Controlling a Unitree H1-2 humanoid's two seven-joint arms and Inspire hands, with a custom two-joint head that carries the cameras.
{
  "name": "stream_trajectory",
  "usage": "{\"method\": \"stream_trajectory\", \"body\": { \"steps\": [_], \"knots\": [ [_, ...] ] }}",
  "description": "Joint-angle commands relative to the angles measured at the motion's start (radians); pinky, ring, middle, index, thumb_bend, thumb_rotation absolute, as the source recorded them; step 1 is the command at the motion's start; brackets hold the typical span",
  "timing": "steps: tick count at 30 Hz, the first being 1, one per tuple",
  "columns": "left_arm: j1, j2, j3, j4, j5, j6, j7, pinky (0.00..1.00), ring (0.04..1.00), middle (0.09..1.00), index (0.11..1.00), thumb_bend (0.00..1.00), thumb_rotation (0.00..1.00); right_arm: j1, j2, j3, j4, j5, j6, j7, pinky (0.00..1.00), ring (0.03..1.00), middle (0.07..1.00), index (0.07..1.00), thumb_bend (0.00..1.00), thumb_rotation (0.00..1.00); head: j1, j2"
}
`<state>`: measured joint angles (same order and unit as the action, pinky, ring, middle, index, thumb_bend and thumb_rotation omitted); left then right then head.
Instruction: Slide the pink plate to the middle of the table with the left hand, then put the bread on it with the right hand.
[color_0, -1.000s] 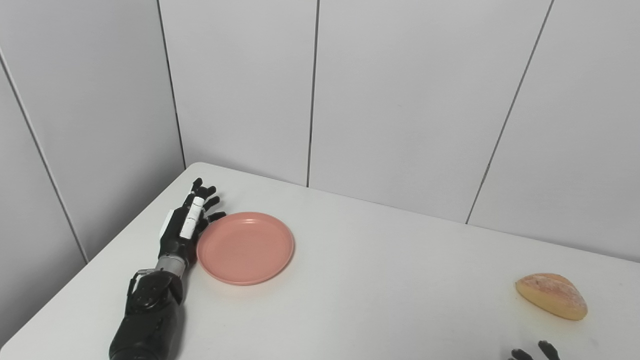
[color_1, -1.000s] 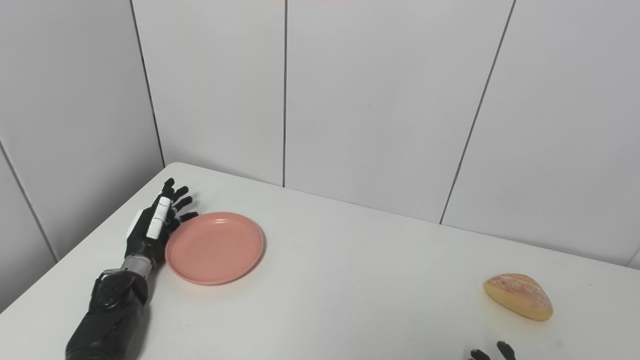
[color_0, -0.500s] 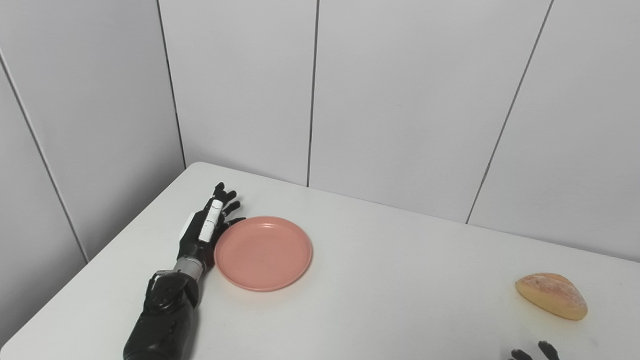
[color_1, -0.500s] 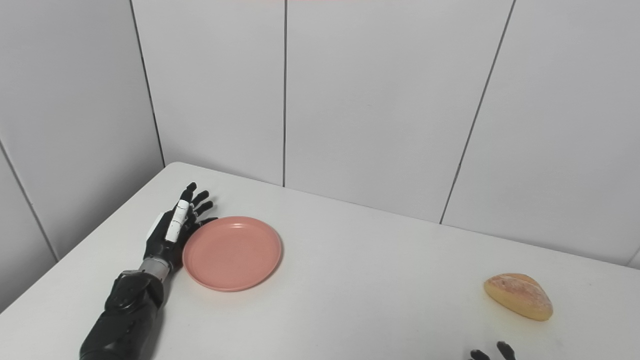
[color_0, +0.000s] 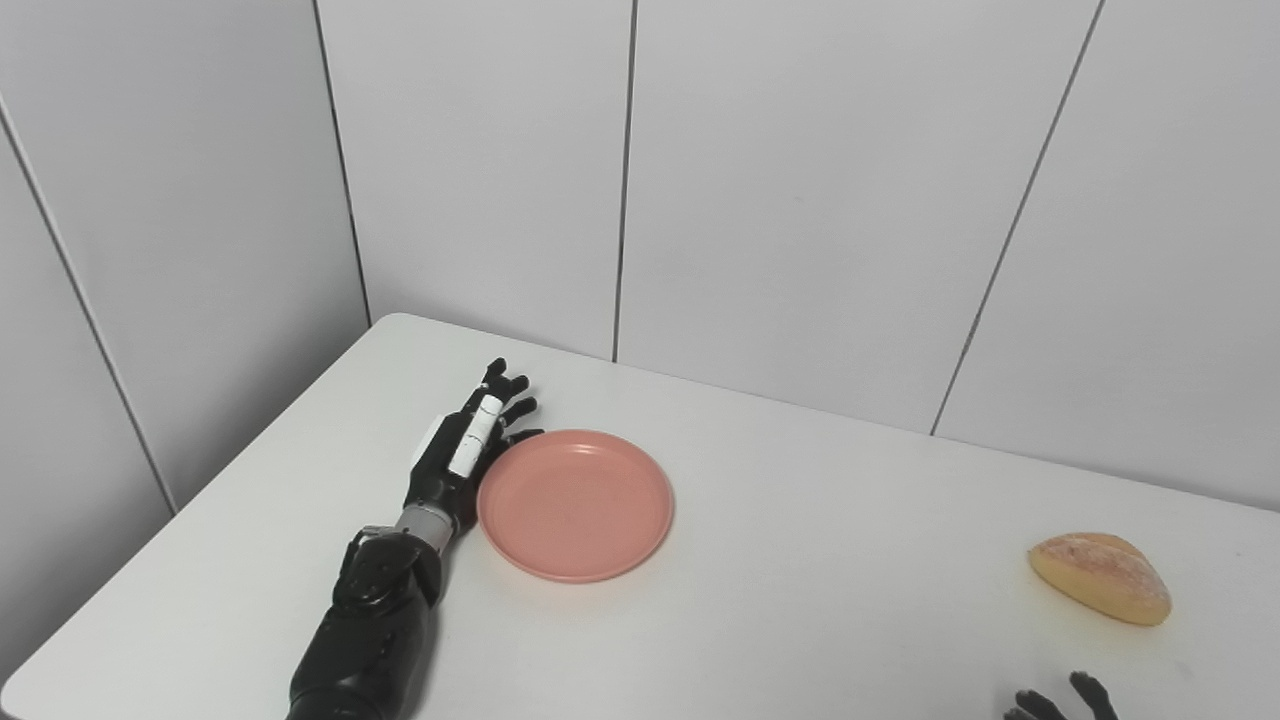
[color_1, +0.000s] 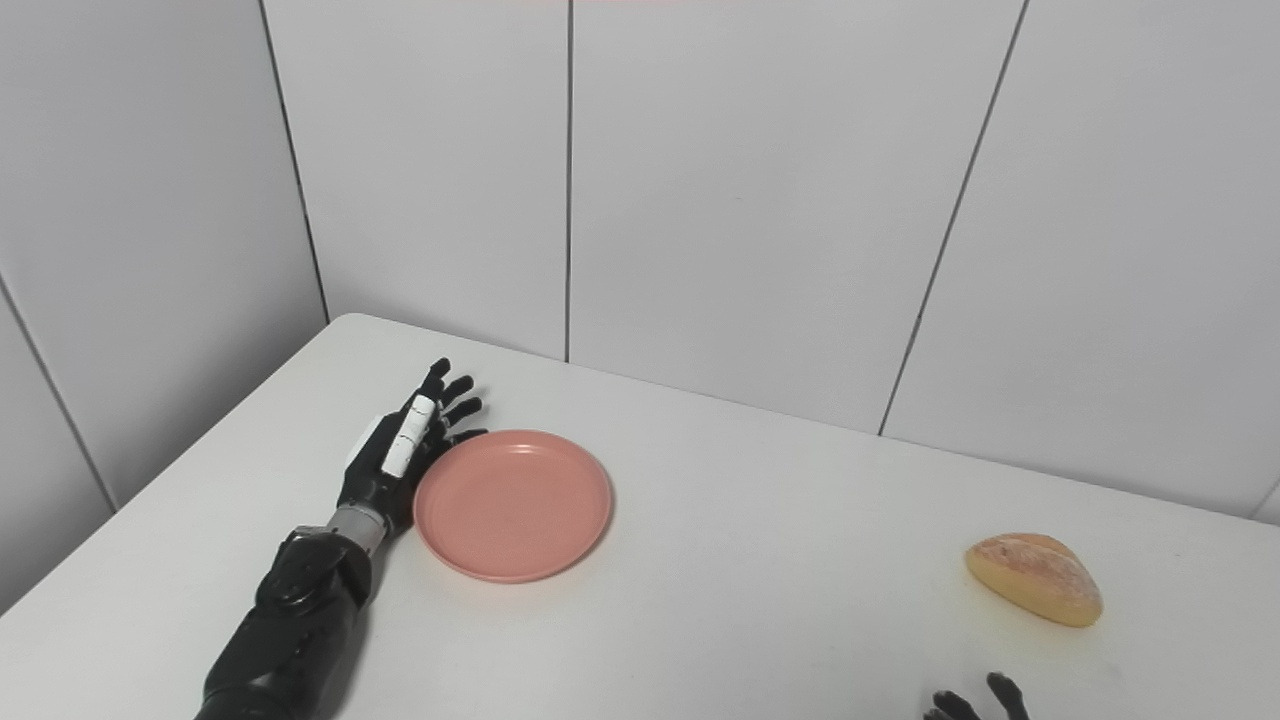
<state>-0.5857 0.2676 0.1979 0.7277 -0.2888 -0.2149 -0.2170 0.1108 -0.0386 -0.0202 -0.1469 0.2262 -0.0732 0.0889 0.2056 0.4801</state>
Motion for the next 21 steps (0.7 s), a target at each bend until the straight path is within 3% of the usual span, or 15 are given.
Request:
{"method": "stream_trajectory", "body": {
  "steps": [1,10,15,21],
  "knots": [
    [0.002,-0.016,-0.008,-0.034,0.011,0.004,0.007,0.76,0.921,0.967,1.0,0.98,0.78,0.013,0.003,0.002,-0.011,0.001,0.012,0.005,0.8,0.785,0.785,0.922,0.85,0.9,-0.003,0.002],
    [0.036,-0.075,-0.029,-0.12,0.052,0.059,0.07,0.76,0.914,0.963,0.997,0.98,0.76,0.016,0.006,0.007,-0.021,-0.004,0.019,0.001,0.79,0.78,0.781,0.92,0.84,0.9,-0.013,0.007],
    [0.054,-0.113,-0.045,-0.151,0.07,0.073,0.089,0.82,0.944,0.982,1.0,0.96,0.75,0.017,0.01,0.01,-0.029,-0.009,0.025,-0.004,0.79,0.78,0.779,0.917,0.82,0.89,-0.016,0.012],
    [0.08,-0.147,-0.06,-0.188,0.104,0.099,0.136,0.84,0.931,0.98,1.0,0.93,0.78,0.019,0.017,0.018,-0.048,-0.021,0.033,-0.01,0.79,0.779,0.775,0.917,0.81,0.9,-0.06,0.039]
  ]
}}
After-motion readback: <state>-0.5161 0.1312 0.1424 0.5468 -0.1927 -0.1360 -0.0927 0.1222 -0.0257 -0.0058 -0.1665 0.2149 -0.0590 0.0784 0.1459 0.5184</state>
